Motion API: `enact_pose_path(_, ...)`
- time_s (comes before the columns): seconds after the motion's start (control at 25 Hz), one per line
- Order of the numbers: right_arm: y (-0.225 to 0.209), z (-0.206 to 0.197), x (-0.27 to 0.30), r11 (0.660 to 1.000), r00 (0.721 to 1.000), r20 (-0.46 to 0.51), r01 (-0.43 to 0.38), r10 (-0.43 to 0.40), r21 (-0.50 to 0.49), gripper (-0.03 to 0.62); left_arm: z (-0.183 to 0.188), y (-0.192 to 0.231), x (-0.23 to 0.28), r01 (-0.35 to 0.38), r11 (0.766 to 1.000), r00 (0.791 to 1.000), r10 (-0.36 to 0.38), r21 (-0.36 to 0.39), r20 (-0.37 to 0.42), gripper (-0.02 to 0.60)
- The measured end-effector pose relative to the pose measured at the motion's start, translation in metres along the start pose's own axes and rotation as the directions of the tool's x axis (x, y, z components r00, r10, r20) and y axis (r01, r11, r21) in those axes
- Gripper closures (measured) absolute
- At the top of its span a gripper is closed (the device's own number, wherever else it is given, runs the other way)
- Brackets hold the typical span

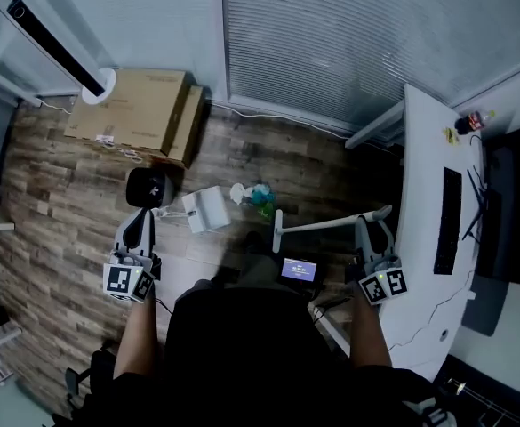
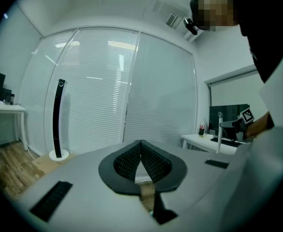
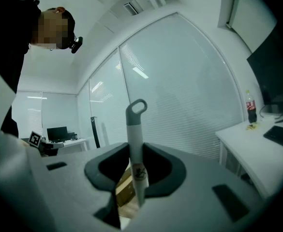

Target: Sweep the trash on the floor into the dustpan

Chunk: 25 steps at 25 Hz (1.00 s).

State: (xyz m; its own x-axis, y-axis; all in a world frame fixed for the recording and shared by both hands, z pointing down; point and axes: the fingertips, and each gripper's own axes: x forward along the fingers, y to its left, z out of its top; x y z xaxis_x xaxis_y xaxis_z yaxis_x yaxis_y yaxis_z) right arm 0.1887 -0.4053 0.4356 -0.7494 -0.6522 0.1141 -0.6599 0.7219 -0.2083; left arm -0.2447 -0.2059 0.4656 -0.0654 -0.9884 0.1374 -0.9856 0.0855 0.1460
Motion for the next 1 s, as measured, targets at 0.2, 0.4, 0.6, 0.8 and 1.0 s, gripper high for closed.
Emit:
enact_pose_path(0.2,-0.036,0.006,0.037,0.997,0.998,-0.012,-0.07,0.07,-0.012,0.502,-0.003,0.019,0.014,-0.058,0.997,0.996,0.06,0.042,-0.061,0.577)
enact_pose_path(0.4,-0.062,0.012,0.074,0.988,0.988,-0.021,-0.153,0.152,-0.038,0.502,-0.018,0.037,0.023,-0.023,0.99,0.982,0.049,0.142,-0.181,0.528)
enact_pose_path(0.6,-0.088,0.009,0.109,0.967,0.971,-0.057,-0.236,0.231,-0.093,0.5,-0.049,0.04,0.021,0.168,0.946,0.892,-0.027,0.276,-0.451,0.48)
enact_pose_path(0.8,-0.123,0.002,0.144,0.953,0.962,-0.083,-0.268,0.258,-0.139,0.5,-0.11,0.042,0.005,0.47,0.828,0.617,-0.062,0.305,-0.784,0.417)
enact_pose_path(1.0,-0.14,-0.017,0.178,0.931,0.948,-0.144,-0.308,0.283,-0.194,0.502,-0.157,0.057,-0.02,0.644,0.735,0.334,-0.019,0.213,-0.942,0.402)
